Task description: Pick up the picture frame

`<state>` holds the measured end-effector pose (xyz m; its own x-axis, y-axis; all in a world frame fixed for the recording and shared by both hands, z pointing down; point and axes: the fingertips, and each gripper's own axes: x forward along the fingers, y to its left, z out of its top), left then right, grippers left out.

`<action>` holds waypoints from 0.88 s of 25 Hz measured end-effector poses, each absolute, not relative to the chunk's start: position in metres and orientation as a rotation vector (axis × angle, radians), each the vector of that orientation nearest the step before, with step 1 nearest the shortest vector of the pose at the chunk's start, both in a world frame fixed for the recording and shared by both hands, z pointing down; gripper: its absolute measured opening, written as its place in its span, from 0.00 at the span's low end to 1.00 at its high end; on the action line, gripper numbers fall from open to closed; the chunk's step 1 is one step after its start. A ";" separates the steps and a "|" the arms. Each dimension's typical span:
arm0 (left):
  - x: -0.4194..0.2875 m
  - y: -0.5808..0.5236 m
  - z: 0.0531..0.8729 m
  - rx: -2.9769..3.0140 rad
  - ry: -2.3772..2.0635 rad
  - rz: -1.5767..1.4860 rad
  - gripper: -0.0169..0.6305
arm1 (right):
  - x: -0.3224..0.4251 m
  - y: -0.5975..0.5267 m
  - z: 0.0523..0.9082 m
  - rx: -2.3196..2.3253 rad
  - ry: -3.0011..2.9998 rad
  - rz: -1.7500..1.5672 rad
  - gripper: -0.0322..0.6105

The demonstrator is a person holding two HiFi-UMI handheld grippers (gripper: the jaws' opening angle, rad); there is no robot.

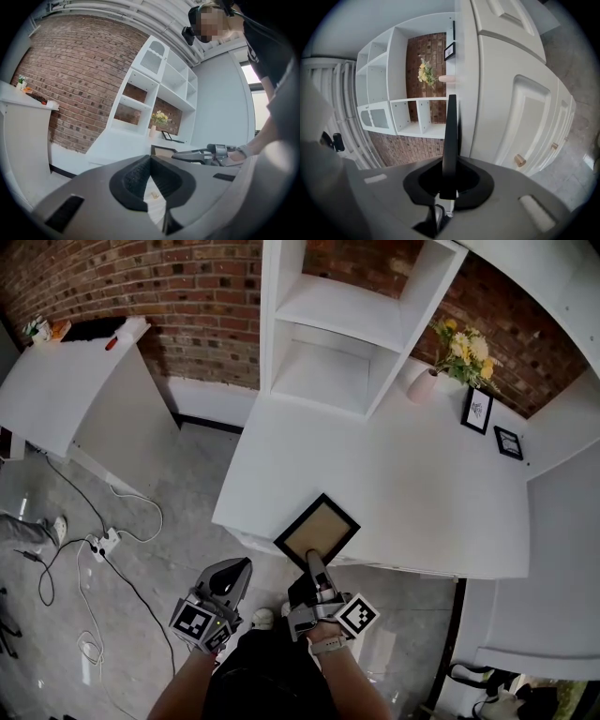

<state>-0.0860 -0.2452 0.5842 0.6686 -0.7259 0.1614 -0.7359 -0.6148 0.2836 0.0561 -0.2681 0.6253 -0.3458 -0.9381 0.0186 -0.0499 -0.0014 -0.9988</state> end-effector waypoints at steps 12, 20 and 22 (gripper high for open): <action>-0.075 -0.255 0.560 2.596 -1.162 0.039 0.02 | 0.088 -0.265 0.576 -1.248 1.902 -1.327 0.09; -0.061 -0.275 0.529 2.641 -1.147 0.005 0.02 | 0.124 -0.263 0.566 -1.432 1.987 -1.261 0.09; -0.059 -0.280 0.522 2.642 -1.150 -0.003 0.02 | 0.132 -0.263 0.563 -1.468 1.998 -1.245 0.09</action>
